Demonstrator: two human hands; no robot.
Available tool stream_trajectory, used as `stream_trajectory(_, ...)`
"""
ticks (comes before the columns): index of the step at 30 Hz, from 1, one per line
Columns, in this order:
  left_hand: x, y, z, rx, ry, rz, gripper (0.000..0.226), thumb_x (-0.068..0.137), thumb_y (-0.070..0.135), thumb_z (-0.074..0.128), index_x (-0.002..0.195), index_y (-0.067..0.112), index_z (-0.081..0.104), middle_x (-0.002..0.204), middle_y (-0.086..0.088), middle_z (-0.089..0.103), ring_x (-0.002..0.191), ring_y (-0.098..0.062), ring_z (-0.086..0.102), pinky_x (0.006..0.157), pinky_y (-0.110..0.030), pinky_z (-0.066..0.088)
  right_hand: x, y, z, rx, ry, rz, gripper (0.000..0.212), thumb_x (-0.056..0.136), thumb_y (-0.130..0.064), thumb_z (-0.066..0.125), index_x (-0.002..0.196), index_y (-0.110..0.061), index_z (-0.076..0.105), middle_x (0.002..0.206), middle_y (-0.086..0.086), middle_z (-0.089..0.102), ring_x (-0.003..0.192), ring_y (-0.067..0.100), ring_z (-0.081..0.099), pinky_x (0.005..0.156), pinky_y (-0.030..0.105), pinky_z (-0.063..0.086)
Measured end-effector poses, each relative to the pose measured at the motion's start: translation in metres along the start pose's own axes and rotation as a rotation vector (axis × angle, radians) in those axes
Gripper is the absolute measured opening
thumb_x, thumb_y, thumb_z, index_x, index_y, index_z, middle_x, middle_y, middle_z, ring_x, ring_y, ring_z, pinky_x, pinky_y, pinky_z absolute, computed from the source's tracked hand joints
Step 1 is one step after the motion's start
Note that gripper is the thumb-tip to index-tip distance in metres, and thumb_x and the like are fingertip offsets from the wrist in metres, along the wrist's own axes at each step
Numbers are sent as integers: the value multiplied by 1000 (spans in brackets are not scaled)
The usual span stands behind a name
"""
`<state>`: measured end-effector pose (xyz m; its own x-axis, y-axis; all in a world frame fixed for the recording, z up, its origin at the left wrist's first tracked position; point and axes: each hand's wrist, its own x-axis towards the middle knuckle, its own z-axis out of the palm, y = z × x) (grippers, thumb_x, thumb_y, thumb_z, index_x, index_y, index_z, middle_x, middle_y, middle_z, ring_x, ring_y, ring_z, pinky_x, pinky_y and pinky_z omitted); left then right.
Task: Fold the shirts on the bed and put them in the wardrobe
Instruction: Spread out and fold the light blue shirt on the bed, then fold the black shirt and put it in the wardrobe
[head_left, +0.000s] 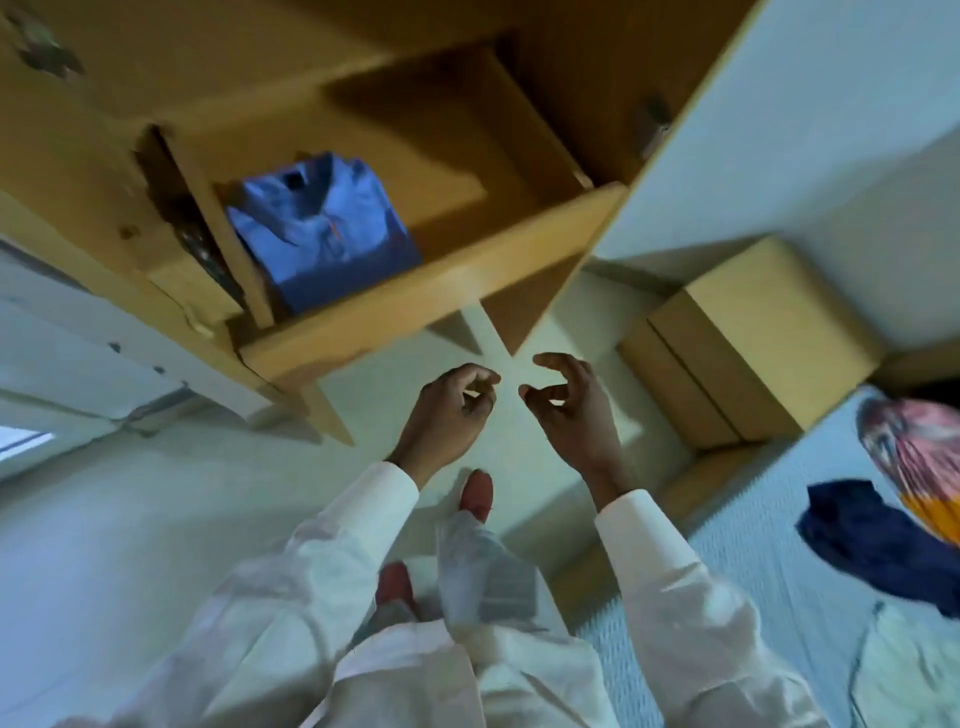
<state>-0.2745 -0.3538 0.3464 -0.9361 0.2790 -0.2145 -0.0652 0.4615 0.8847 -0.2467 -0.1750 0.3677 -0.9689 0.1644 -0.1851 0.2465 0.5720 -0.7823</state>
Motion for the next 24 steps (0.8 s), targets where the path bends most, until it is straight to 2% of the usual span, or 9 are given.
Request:
stream_trajectory(2, -26, -20, 31, -13, -90, -84, 19, 94, 17, 59, 110, 22, 68, 98, 12, 68, 88, -7, 66, 80, -16, 49, -37, 31, 1, -37, -23, 74, 35, 90, -27, 72, 124, -24, 61, 125, -5, 57, 85, -8, 65, 79, 12, 51)
stream_trajectory(6, -67, -72, 102, -27, -252, -207, 21, 95, 18, 57, 111, 25, 69, 104, 13, 69, 95, -7, 66, 90, -27, 54, -87, 96, 7, -95, -88, 184, 31, 91, -24, 71, 121, -20, 63, 120, -3, 62, 87, 3, 66, 84, 28, 56)
stream_trajectory(9, -84, -115, 156, -30, -301, -267, 21, 94, 20, 58, 111, 29, 69, 110, 15, 70, 98, -2, 65, 91, -23, 53, -107, 152, 13, -125, -80, 247, 29, 90, -24, 71, 118, -21, 64, 115, -5, 64, 86, 0, 66, 84, 27, 56)
stream_trajectory(11, -85, -149, 198, -28, -342, -274, 22, 94, 20, 58, 111, 28, 69, 109, 14, 70, 99, -3, 64, 90, -19, 50, -113, 200, 22, -127, -64, 285, 27, 89, -24, 72, 115, -22, 65, 109, -7, 67, 85, 3, 67, 80, 21, 54)
stream_trajectory(13, -80, -181, 231, -24, -363, -277, 23, 93, 19, 57, 111, 26, 70, 107, 11, 70, 98, -6, 64, 89, -20, 49, -116, 241, 29, -93, -21, 313, 25, 89, -24, 72, 113, -23, 66, 105, -9, 68, 84, 2, 67, 72, 9, 47)
stream_trajectory(16, -71, -225, 276, 4, -379, -263, 24, 90, 19, 55, 107, 27, 70, 100, 7, 72, 91, -13, 67, 86, -27, 54, -125, 299, 45, -49, 55, 311, 22, 90, -27, 72, 110, -28, 65, 102, -14, 69, 84, -4, 65, 68, 4, 42)
stream_trajectory(19, -57, -262, 332, 70, -363, -153, 23, 90, 16, 55, 104, 25, 71, 95, 6, 72, 86, -16, 67, 82, -26, 53, -150, 365, 62, 41, 190, 264, 21, 90, -23, 71, 110, -26, 66, 102, -11, 69, 85, -3, 65, 69, 6, 44)
stream_trajectory(22, -56, -261, 381, 101, -331, -32, 21, 89, 17, 57, 102, 25, 71, 93, 8, 71, 93, -17, 69, 91, -29, 53, -190, 407, 63, 130, 383, 163, 19, 91, -15, 69, 109, -22, 68, 99, -11, 70, 85, 1, 66, 73, 9, 47)
stream_trajectory(24, -65, -250, 408, 103, -329, 37, 21, 90, 18, 57, 104, 24, 71, 92, 10, 70, 94, -16, 68, 91, -28, 52, -218, 430, 58, 220, 515, 121, 18, 91, -13, 68, 105, -23, 68, 97, -13, 69, 84, 7, 68, 78, 26, 56)
